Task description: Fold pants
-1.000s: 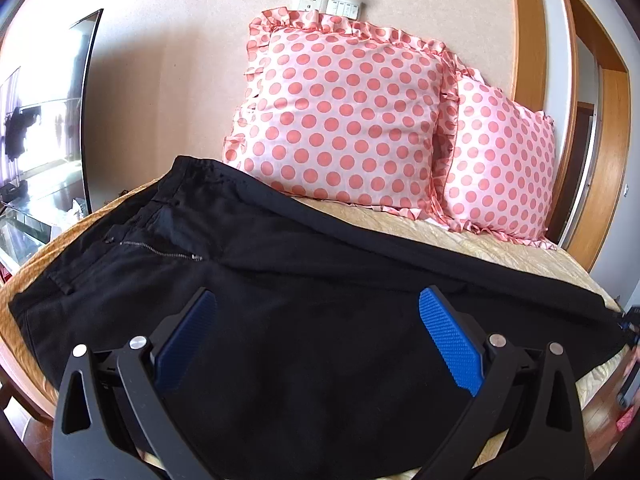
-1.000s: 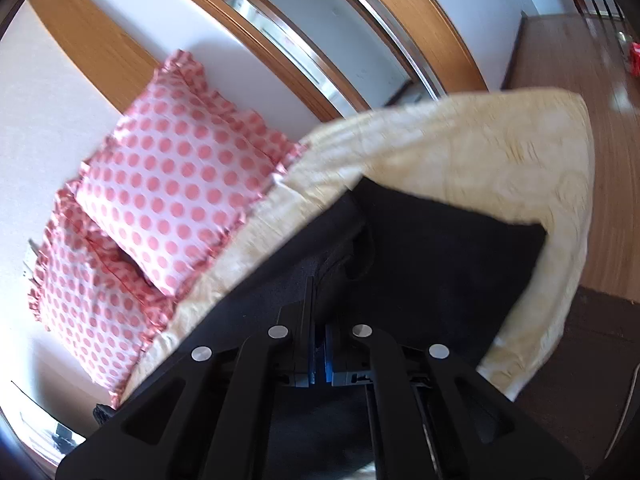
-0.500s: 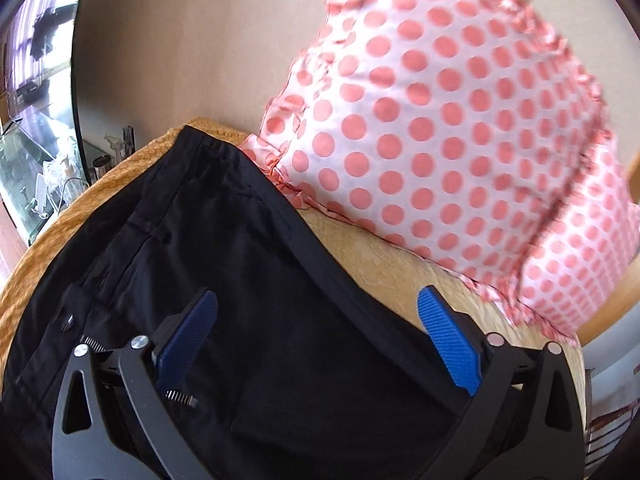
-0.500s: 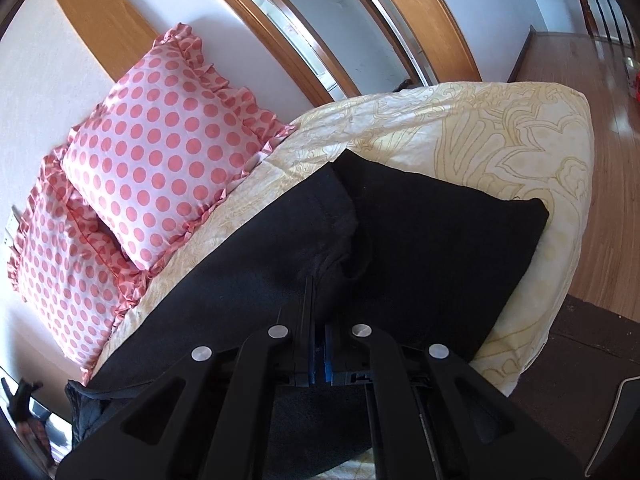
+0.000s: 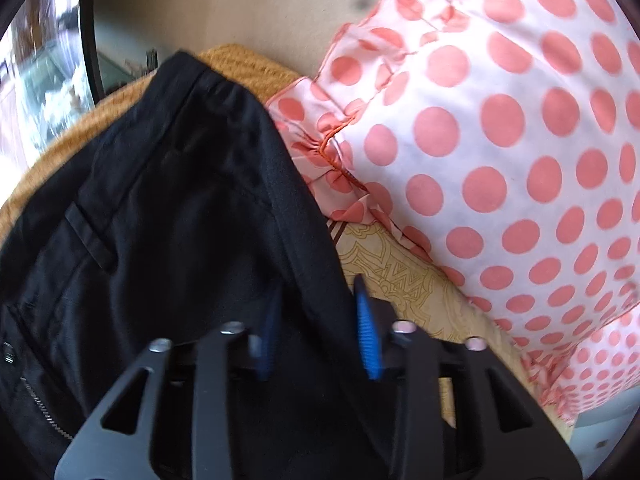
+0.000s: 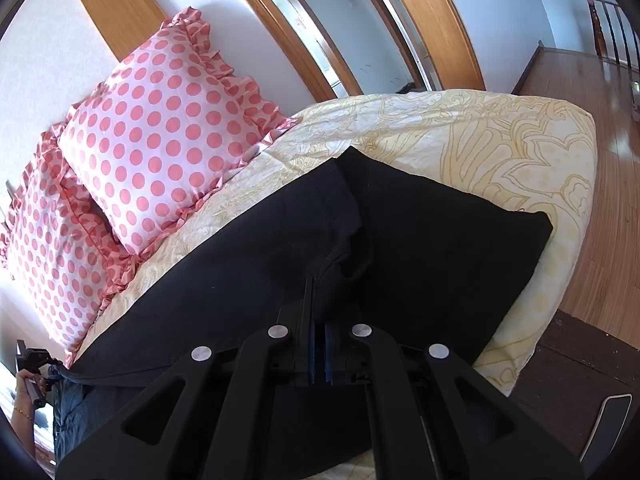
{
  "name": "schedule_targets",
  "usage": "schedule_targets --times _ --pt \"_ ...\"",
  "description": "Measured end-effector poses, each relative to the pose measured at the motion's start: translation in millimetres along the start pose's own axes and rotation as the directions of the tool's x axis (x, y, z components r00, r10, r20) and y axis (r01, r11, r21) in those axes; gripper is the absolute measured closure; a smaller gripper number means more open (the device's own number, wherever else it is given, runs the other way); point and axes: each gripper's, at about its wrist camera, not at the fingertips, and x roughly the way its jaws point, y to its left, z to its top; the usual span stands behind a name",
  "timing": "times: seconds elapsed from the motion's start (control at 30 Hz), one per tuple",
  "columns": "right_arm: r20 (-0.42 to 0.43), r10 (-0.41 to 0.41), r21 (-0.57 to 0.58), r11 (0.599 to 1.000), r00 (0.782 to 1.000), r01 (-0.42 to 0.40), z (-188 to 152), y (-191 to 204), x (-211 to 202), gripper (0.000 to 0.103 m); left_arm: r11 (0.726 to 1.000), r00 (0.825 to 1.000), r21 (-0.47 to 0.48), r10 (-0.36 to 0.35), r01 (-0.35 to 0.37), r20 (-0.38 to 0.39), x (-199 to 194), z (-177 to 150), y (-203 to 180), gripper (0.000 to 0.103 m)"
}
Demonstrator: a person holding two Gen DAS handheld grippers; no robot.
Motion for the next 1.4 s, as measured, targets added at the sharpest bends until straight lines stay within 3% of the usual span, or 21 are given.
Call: schedule_targets --times 0.07,0.17,0.33,0.5,0.67,0.77,0.9,1.03,1.07,1.13,1.2,1.37,1.4 --pt "0.002 0.002 -0.002 1.000 1.000 -0.002 -0.2 -0.3 -0.1 0.100 0.998 0.999 -0.049 -0.037 0.037 0.015 -2.5 -1.8 13.5 0.090" --pt "-0.004 0.016 0.010 1.000 1.000 -0.016 2.0 -2.0 0.6 0.100 0.999 0.998 -0.019 -0.042 0.043 0.049 -17.7 -7.2 18.2 0.093" --pt "0.007 0.064 0.037 0.997 0.998 -0.064 14.3 -3.5 -1.7 0.100 0.991 0.982 0.025 -0.136 0.134 0.132 -84.2 -24.5 35.2 0.093" --pt "0.067 0.086 0.016 0.996 0.994 -0.088 33.8 4.0 -15.5 0.100 0.970 0.944 0.109 -0.236 0.216 0.231 -181.1 -71.3 66.0 0.093" --pt "0.108 0.083 0.027 0.996 0.991 -0.086 45.7 -0.8 -27.9 0.100 0.965 0.903 0.169 -0.251 0.203 0.348 -243.8 -157.1 112.3 0.093" --pt "0.095 0.055 0.044 0.997 0.994 -0.059 41.5 -10.1 -26.6 0.100 0.978 0.909 0.135 -0.196 0.156 0.369 -237.0 -202.4 149.8 0.093" --pt "0.055 0.035 0.083 0.996 0.998 -0.040 32.3 -22.9 -19.4 0.100 0.988 0.939 0.021 -0.151 0.152 0.309 -203.3 -246.6 199.1 0.093" --pt "0.047 0.031 0.095 0.995 0.998 -0.035 29.8 -27.3 -19.9 0.100 0.986 0.932 -0.026 -0.146 0.164 0.331 -193.1 -268.7 221.7 0.085" --pt "0.047 0.030 0.095 0.995 0.998 -0.035 30.3 -27.0 -20.5 0.100 0.985 0.928 -0.037 -0.147 0.170 0.343 -195.7 -270.8 224.4 0.075" --pt "0.050 0.031 0.095 0.995 0.998 -0.035 30.6 -27.9 -20.9 0.100 0.980 0.909 -0.058 -0.154 0.191 0.388 -206.0 -272.2 230.1 0.043" --pt "0.053 0.033 0.099 0.994 0.998 -0.038 31.8 -28.2 -21.1 0.100 0.978 0.899 -0.078 -0.145 0.193 0.413 -212.5 -266.9 232.3 0.041" --pt "0.051 0.034 0.107 0.994 0.998 -0.040 33.6 -27.1 -18.7 0.100 0.959 0.921 -0.165 -0.162 0.232 0.353 -202.1 -241.7 247.7 0.043" --pt "0.051 0.035 0.110 0.993 0.998 -0.040 33.3 -27.3 -18.5 0.100 0.950 0.924 -0.190 -0.172 0.247 0.341 -197.8 -238.2 251.0 0.050"
